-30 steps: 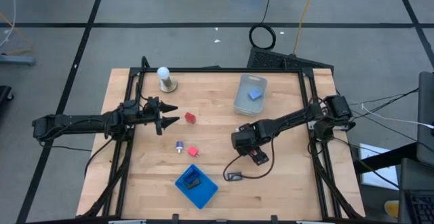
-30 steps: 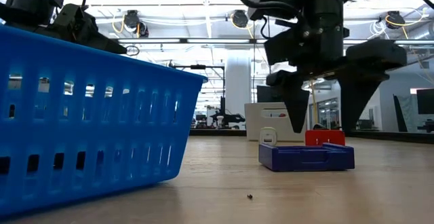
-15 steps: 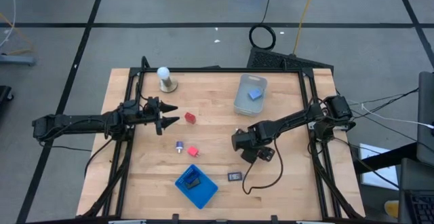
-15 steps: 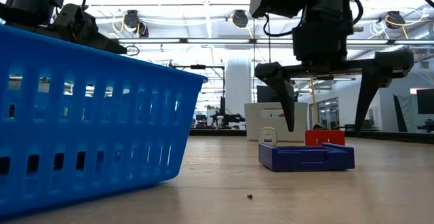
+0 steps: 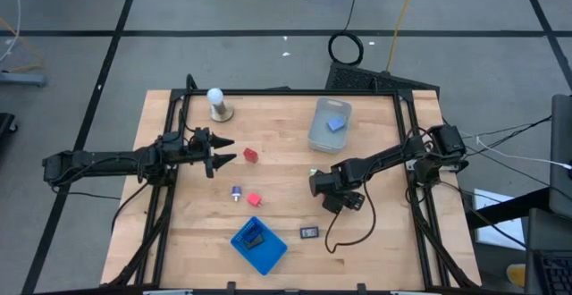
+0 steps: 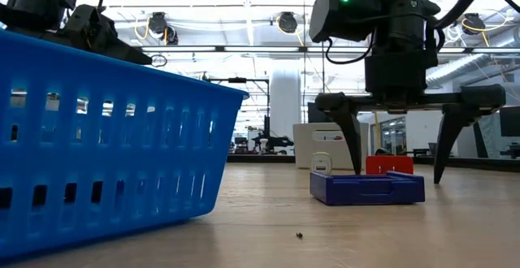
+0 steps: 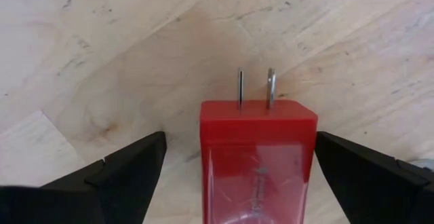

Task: Pick & Place Office items
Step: Put the bottom red charger adapter into the gray bin

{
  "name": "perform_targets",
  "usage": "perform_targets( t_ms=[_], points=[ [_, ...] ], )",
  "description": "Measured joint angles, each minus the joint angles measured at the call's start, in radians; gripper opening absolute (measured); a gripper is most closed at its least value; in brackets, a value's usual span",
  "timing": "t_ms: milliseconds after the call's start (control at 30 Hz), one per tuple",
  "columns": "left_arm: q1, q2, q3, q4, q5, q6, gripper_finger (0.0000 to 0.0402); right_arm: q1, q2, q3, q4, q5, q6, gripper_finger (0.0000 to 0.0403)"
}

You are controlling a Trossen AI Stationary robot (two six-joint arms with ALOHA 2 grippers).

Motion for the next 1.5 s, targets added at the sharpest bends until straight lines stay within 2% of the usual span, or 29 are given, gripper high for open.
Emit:
perform_targets(
  t_ms=[267, 667, 867, 1033, 1200, 1500],
  points=[
    [0.0, 0.0, 0.0, 0.0, 0.0, 0.0, 0.0296, -0.018, 0.002, -0.003, 0.006, -0.017, -0.007, 0.0323],
    [0.0, 0.0, 0.0, 0.0, 0.0, 0.0, 0.0296, -0.028, 0.003, -0.004, 0.019, -0.011, 0.019, 0.0205],
    [0.0, 0.0, 0.0, 0.0, 0.0, 0.0, 0.0296, -0.03, -0.006, -0.004, 0.045, 0.01, 0.087, 0.0204],
    [0.0, 0.0, 0.0, 0.0, 0.0, 0.0, 0.0296, -0.032, -0.035, 0.013, 0.095, 0.059, 0.206, 0.0204],
    [0.0, 0.0, 0.0, 0.0, 0.0, 0.0, 0.0296, -0.032, -0.125, 0.015, 0.148, 0.139, 0.339, 0.0205],
    [0.0, 0.0, 0.0, 0.0, 0.0, 0.0, 0.0296, -0.07, -0.276, 0.015, 0.257, 0.15, 0.588, 0.0207]
  ],
)
